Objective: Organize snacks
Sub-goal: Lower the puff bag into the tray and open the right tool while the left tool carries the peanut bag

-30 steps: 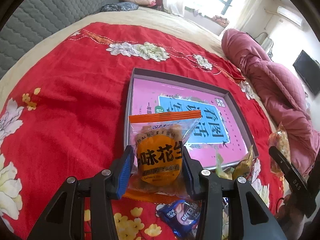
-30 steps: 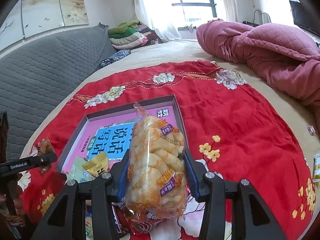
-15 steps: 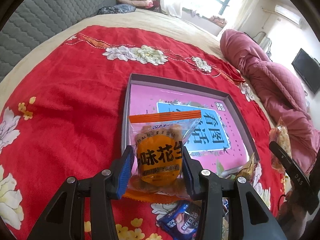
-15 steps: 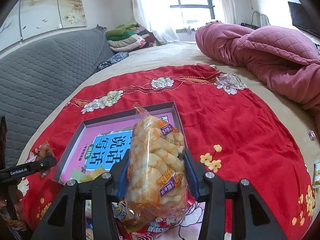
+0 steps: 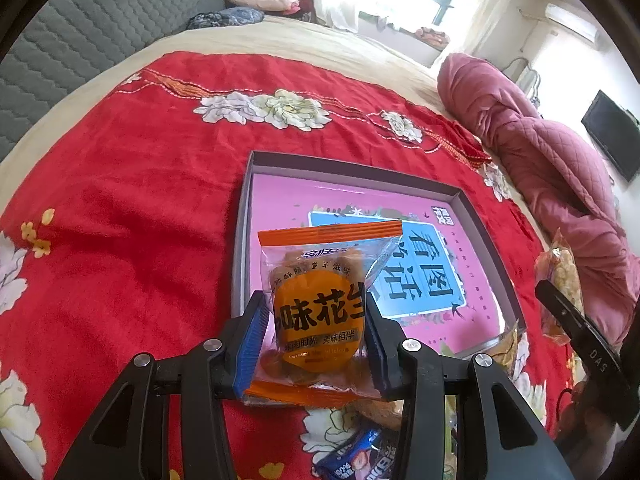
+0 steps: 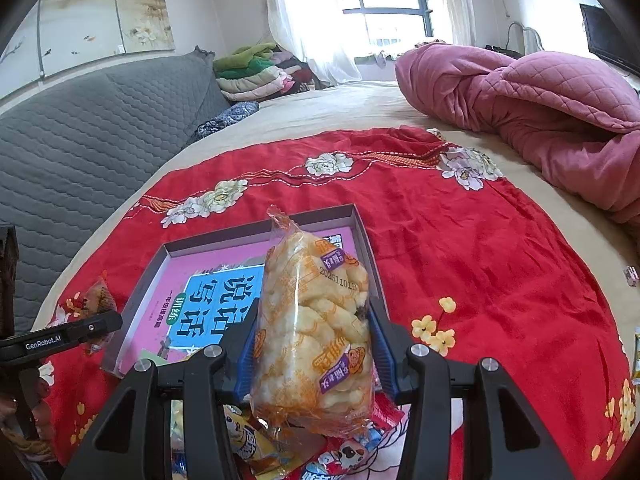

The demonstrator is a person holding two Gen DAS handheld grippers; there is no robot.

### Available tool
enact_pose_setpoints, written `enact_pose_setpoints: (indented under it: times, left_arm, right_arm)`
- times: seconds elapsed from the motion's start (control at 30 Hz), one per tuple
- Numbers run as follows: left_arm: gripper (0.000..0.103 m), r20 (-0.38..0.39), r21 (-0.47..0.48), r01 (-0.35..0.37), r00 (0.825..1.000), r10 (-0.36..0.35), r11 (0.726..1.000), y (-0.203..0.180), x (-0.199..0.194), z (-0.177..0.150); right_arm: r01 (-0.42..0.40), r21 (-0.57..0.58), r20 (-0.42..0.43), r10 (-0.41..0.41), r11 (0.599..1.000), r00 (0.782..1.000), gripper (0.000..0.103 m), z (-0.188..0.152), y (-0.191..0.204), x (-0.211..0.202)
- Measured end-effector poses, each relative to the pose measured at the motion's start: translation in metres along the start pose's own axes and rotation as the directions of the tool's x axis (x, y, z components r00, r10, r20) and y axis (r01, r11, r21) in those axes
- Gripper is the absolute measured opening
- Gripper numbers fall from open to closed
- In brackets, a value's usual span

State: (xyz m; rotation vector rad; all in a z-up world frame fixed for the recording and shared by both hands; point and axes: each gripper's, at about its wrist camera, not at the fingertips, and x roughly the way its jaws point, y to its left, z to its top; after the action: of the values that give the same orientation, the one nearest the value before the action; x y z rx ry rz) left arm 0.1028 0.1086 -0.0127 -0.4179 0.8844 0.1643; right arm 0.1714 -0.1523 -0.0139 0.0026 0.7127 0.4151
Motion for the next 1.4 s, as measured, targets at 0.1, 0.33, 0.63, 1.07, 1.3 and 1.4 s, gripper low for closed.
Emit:
enact_pose_setpoints:
  times: [0.1,0.33,0.63,1.07,1.3,1.4]
  left_arm:
    - [0.047,-0.005,0.010,-0.002,1.000,0.002,1.000,-0.001,0.006,0.002]
    - [0.047,-0.035,0.027,-0.005,0.999,0.006,1.000,-0.004,0.021,0.004]
    - [0.047,-0.069,0.044,-0.011,0.998,0.014,0.999,-0.006,0.036,0.004]
    - [0.047,-0.094,0.056,-0.005,0.996,0.011,0.998,-0.007,0.044,0.002]
    - [0.047,-0.107,0.054,-0.007,0.994,0.013,0.999,-0.005,0.048,0.001]
    - [0.047,-0.113,0.046,-0.009,0.993,0.014,0.999,-0.003,0.050,0.001]
  right_arm:
    - [-0.004,0.002,-0.008,0.004,1.000,1.000,0.049,0.001,0.000,0.006]
    - [0.001,0.008,-0.052,-0.001,1.000,0.999,0.049,0.001,-0.004,0.029]
    - [0.037,-0.017,-0.094,-0.039,0.999,0.995,0.049,-0.007,-0.003,0.050]
    - [0.098,-0.036,-0.108,-0.101,0.995,0.989,0.049,-0.012,-0.008,0.059]
    - [0.115,-0.058,-0.105,-0.120,0.992,0.987,0.049,-0.013,-0.006,0.065]
    - [0.101,-0.055,-0.104,-0.107,0.993,0.989,0.049,-0.012,-0.006,0.067]
